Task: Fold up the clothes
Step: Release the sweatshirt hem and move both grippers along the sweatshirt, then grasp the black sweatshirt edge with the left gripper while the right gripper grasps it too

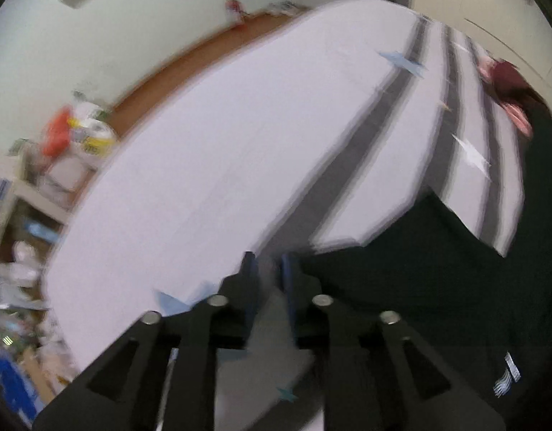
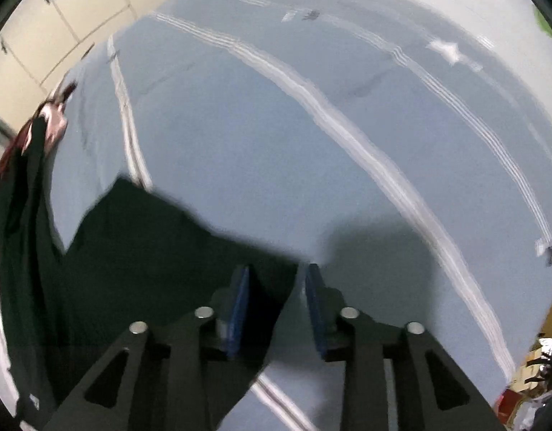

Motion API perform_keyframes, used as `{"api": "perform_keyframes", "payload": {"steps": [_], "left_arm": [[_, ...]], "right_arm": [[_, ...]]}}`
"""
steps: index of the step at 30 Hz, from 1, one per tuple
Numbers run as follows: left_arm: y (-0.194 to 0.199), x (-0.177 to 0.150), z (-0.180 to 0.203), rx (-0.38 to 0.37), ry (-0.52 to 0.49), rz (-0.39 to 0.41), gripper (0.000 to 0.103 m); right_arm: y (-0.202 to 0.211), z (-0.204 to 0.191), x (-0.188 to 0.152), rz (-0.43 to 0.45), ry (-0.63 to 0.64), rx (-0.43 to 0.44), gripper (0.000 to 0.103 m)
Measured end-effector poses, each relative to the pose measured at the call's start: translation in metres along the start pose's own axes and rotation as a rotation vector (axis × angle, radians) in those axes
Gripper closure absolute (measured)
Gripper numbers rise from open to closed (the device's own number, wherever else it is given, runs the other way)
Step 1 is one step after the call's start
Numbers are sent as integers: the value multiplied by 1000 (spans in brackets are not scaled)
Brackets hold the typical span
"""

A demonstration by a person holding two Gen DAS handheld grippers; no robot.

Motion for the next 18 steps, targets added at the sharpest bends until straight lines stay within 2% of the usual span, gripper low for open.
{"api": "perform_keyframes", "payload": {"steps": [2,4,6,8,14,18], "left_arm": [[6,14,-15,51,76,29,60],[6,28,-3,33,89,58,59],[7,41,38,-27,-16,85,59],[24,45,67,-90,-114,115,59],[26,76,247,-359,-289,187,59],[28,87,374,-486,-437,240,60]], "right_arm": [[9,8,13,40,-15,-41,69],[17,9,28,77,-27,-68,69],[31,-1,38,96,6,-34,69],[25,-44,49,104,66,28,69],[-9,-203,71,87,250,235,69],[-43,-300,85,78,330,319,69]]}}
Point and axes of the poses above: each gripper's, at about its wrist camera, not at the fingertips, and y roughly against the way its jaws point, z to its right, x to its top, the point moved 9 cm from there along -y, roughly the way its jaws point, and after that the axes turned 4 degrees about z, right-handed, at the moved point
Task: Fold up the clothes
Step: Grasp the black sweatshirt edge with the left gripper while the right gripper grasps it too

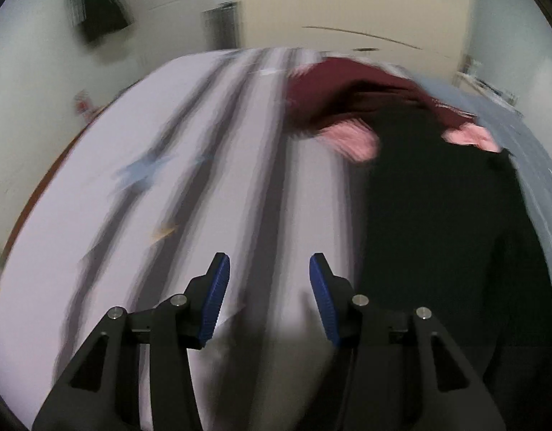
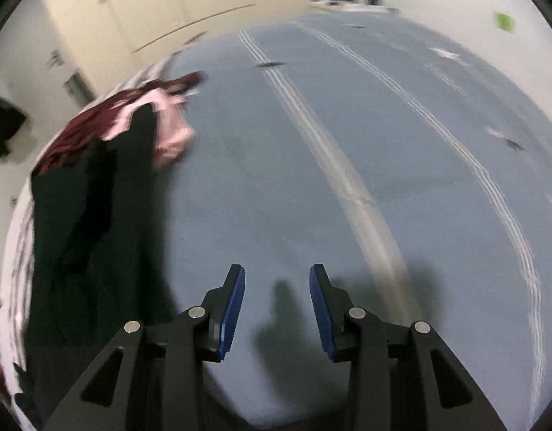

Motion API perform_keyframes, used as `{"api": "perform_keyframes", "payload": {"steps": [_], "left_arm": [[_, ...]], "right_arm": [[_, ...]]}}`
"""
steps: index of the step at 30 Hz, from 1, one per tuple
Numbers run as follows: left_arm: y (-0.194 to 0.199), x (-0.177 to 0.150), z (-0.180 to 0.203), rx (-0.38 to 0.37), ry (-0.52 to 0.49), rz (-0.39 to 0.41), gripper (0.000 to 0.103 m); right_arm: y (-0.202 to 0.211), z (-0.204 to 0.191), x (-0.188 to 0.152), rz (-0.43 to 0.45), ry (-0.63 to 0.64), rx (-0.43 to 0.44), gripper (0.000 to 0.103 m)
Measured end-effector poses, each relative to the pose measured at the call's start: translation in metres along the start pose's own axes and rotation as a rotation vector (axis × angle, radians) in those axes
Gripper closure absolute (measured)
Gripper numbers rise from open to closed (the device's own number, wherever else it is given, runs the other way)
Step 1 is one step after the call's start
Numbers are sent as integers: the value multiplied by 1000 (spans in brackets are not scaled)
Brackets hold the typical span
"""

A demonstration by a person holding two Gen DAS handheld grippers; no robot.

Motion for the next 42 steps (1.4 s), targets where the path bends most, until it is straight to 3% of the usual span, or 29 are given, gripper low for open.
{"api": "perform_keyframes", "payload": {"steps": [4,8,17,18,19,21,23,30,35,38,41,42], "left_arm": [[-39,41,59,-89,-76,38,60],[-76,76,102,-122,-158,86,60],[-120,104,132,-137,-210,69,60],[-124,104,133,-137,-211,59,65],[-128,103,133,-151,-200,43,70],[-135,103,133,-181,-178,11,93],[-136,103,131,-204,-158,-9,97],[-101,115,101,-239,-146,20,99],[-94,119,58,-210,-107,2,99],[-96,120,40,-195,-74,-12,99],[-98,119,29,-179,-61,-18,99],[-98,120,24,-177,-48,-20,99]], "right_arm": [[-52,-46,31,-5,11,72,69],[-85,-72,52,10,-20,117,69],[-109,-99,69,32,7,161,69],[-111,-100,70,29,18,159,69],[-113,-102,70,27,29,157,69],[-116,-104,72,23,41,163,69],[-117,-105,75,23,47,169,69],[-117,-108,90,34,44,180,69],[-121,-118,102,32,49,180,69],[-136,-126,102,-12,72,148,69],[-146,-127,101,-43,62,129,91],[-145,-126,103,-41,55,129,93]]}}
Point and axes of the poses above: each gripper's, at about its wrist camera, not at the fingertips, and y roughly against the way its jaws point, z to its right, x to its top, the point moved 9 cm from there along -y, roughly the way its jaws point, and after that the axes turned 4 degrees about z, right-handed, at the moved point
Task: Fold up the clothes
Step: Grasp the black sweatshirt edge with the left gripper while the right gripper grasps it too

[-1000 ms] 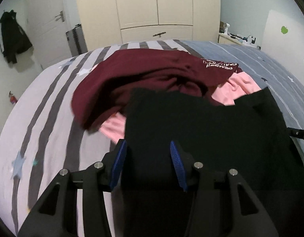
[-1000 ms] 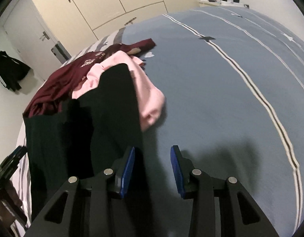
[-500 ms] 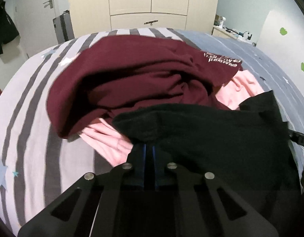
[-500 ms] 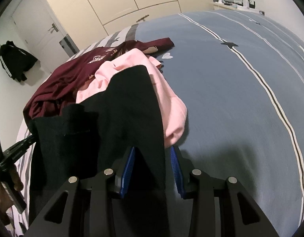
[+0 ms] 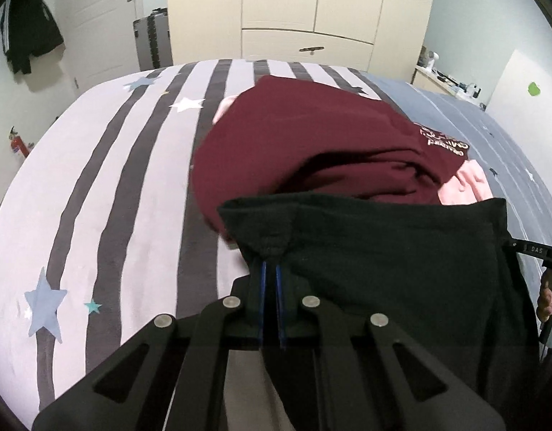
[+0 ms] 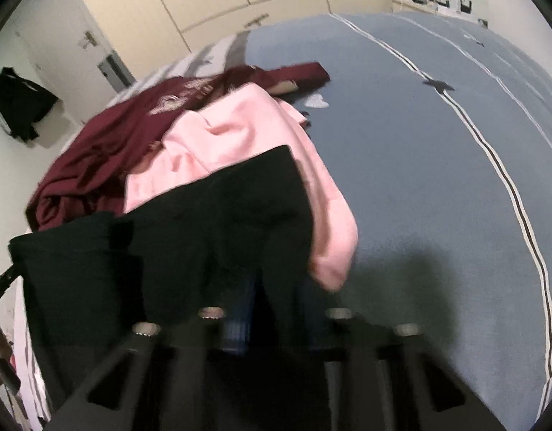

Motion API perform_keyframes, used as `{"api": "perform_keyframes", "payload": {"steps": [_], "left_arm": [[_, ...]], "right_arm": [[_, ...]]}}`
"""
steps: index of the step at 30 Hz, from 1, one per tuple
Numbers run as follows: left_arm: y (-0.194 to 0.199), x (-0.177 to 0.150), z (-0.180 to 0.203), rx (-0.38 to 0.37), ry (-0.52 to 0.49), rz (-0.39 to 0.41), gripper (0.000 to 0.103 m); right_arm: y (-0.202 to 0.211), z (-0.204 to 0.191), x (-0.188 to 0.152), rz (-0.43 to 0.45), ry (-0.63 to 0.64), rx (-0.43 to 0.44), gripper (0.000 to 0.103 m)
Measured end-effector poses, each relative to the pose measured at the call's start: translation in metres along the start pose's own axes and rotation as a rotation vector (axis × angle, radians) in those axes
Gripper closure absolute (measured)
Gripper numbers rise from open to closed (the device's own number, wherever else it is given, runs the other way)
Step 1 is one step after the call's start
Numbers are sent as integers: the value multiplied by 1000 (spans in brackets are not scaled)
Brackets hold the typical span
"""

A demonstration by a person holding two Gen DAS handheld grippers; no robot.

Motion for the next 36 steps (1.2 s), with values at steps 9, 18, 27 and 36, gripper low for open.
{"api": "perform_keyframes", "payload": {"steps": [9,18,27,36], "left_arm": [[16,9,-37,53,0,2,99],[13,-3,-84,154,17,-86,99],[24,16,-52,124,-11,-18,99],[16,36,-77,198,50,-38,103]], "right_arm": [[40,-3,24,72,54,44,96],[36,12,21,59,39,-18,99],[58,26,27,104,31,-60,99],[63,73,41,100,-67,-133,99]]}}
Point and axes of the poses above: each gripper's, at about its wrist camera, not at the fingertips, and y roughly against the way its jaws point, z to its right, x to its top, the point moved 9 cm from there along -y, roughly the way its jaws point, and after that the axes turned 4 degrees about z, right-handed, at the moved point
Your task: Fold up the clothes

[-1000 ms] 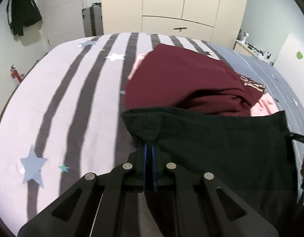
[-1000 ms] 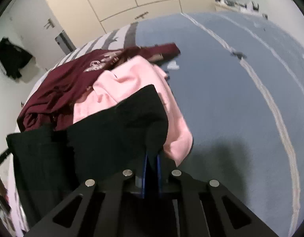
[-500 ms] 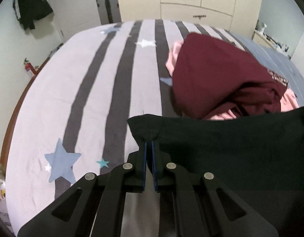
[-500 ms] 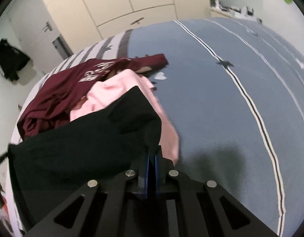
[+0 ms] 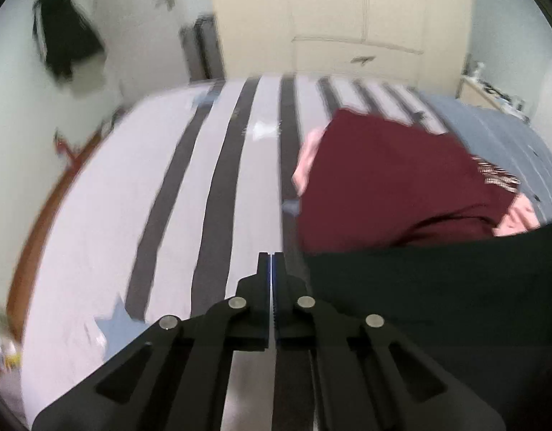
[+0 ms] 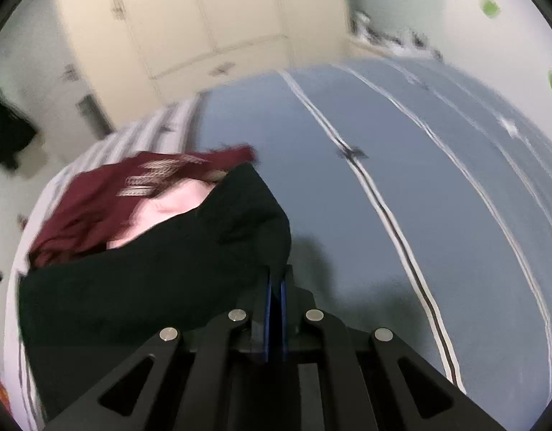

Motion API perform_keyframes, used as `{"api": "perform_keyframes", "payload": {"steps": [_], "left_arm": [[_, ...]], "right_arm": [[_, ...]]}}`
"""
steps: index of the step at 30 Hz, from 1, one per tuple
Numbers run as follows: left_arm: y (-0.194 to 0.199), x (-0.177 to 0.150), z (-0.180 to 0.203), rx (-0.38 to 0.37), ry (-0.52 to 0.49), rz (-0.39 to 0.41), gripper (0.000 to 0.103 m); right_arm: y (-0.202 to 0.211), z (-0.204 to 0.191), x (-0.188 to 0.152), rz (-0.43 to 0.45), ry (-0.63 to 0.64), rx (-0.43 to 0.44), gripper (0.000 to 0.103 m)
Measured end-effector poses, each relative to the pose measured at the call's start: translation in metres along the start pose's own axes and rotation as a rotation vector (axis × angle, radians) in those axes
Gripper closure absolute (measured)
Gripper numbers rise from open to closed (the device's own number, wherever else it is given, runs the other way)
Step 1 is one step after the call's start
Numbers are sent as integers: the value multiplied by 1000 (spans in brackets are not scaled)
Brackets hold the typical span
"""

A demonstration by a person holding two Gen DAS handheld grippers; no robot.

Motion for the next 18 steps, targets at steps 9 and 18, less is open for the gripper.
{"api": "perform_keyframes", "payload": {"steps": [9,18], "left_arm": [[13,-61,12,-110,15,-44,102],[50,-138,53,-216,-54,-96,102]], "right_arm": [[-24,-22,-3,-49,142,-39,82],[30,32,-33,-29,104,-3,76]]}}
Point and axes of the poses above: each gripper's, at about its wrist camera, not at the fingertips, and y roughly against the way its jaws point, z to its right, x to its top, the point moved 9 cm from there along -y, roughly the way its jaws point, and after that the axes turned 4 degrees about z, right-handed, at the moved point
